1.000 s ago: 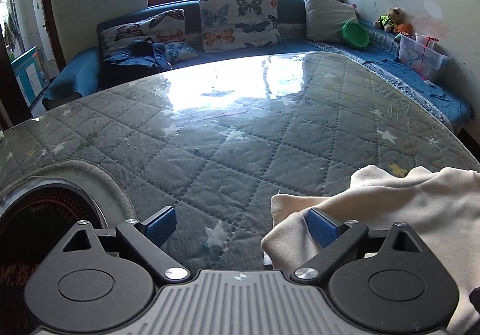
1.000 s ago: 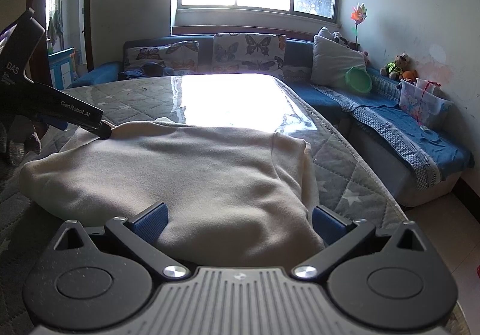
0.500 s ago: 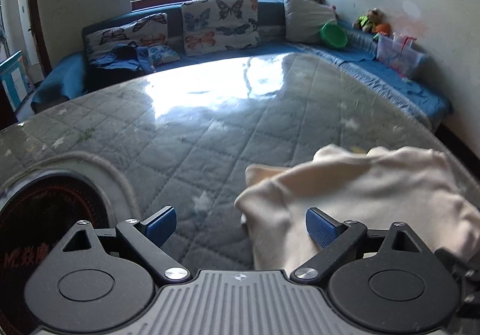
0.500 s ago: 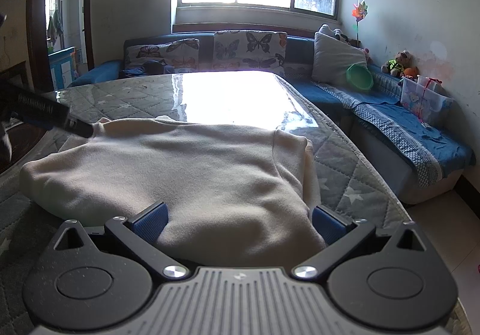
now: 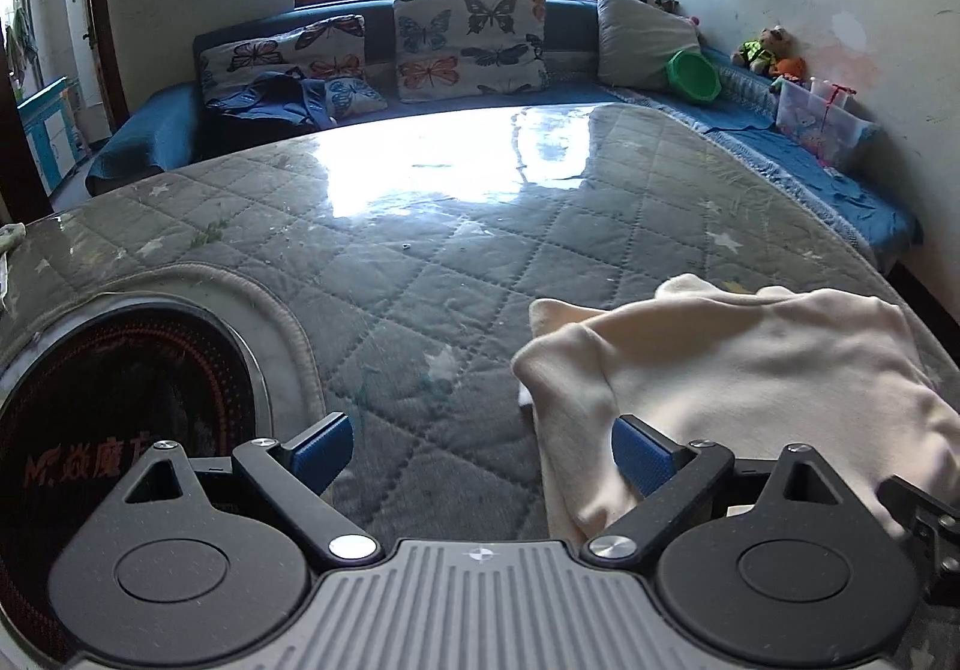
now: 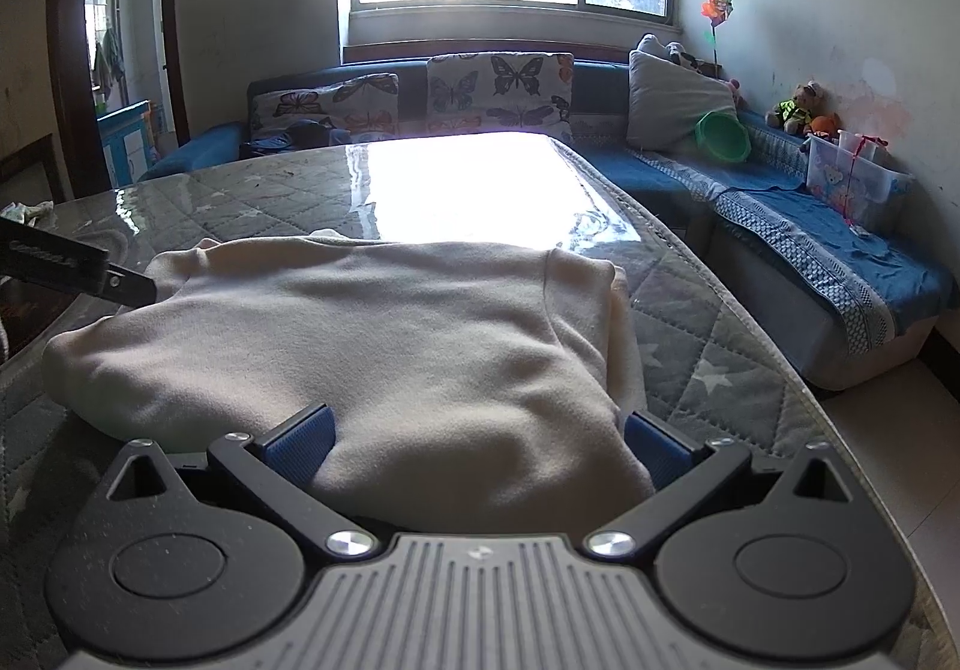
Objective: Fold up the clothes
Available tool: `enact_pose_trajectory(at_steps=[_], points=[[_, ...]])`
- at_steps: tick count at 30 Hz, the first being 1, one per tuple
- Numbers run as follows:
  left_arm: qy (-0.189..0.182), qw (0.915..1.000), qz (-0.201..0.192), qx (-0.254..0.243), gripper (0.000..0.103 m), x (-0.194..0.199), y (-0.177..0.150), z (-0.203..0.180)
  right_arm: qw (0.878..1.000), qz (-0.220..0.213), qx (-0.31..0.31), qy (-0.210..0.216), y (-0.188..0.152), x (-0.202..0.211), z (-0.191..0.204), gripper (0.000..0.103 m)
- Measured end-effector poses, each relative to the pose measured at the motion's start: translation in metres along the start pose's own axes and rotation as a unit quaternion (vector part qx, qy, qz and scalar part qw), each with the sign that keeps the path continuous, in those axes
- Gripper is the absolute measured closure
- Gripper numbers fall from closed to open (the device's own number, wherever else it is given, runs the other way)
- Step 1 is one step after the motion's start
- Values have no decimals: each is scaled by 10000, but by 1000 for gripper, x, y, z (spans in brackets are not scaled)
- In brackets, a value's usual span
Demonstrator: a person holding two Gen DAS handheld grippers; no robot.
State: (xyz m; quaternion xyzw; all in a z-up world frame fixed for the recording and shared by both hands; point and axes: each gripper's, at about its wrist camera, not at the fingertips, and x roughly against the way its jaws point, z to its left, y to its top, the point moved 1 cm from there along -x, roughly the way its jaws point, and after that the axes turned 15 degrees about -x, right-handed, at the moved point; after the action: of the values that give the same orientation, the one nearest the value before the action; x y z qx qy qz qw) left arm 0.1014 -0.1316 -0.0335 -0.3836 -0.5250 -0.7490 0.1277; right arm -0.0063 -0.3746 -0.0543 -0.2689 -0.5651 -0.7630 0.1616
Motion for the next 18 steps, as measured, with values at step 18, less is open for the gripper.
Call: enact_pose_trajectory(at_steps=[18], points=[[-86, 9998, -106, -171, 2, 39, -22, -17, 9994, -266, 158, -172, 1, 10, 8, 0]])
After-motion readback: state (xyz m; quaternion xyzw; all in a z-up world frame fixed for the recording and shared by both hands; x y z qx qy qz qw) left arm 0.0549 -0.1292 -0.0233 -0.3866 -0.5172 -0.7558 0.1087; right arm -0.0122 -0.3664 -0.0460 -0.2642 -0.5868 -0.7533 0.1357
